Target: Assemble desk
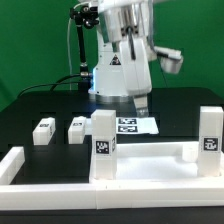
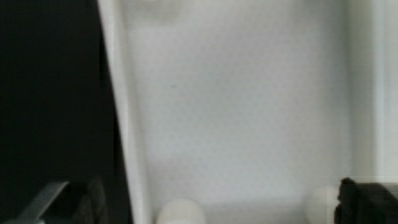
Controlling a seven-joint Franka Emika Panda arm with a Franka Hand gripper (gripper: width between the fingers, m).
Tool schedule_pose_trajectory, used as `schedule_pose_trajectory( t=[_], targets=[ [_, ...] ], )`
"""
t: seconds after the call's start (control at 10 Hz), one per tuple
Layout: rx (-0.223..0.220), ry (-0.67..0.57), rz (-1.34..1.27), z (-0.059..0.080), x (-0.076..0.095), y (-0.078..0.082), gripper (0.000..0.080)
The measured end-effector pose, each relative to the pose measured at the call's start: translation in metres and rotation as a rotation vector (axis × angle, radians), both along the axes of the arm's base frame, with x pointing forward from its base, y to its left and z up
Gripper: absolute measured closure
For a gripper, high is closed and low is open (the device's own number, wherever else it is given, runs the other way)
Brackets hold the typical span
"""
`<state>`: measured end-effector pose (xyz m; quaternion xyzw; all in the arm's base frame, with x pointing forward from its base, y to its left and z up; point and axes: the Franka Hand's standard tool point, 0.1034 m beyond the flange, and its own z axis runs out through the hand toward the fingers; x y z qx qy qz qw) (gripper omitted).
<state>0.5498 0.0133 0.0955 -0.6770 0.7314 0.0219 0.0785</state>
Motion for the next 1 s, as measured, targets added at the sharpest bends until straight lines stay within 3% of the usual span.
schedule_pose_trajectory(
  t=[0.1,0.3,0.7,1.0],
  targets=[
    [-0.016,-0.003,-0.017,-0.013,-0.008,-0.002,0.0151],
    [-0.026,0.026,-0.020,-0.038,-0.018,0.010,0.0151],
    [-0.046,0.080,-0.024,-0.073,-0.025,0.032,0.0151],
    [-0.050,0.108,-0.027,-0.084,-0.027,0.051,0.0151]
  ],
)
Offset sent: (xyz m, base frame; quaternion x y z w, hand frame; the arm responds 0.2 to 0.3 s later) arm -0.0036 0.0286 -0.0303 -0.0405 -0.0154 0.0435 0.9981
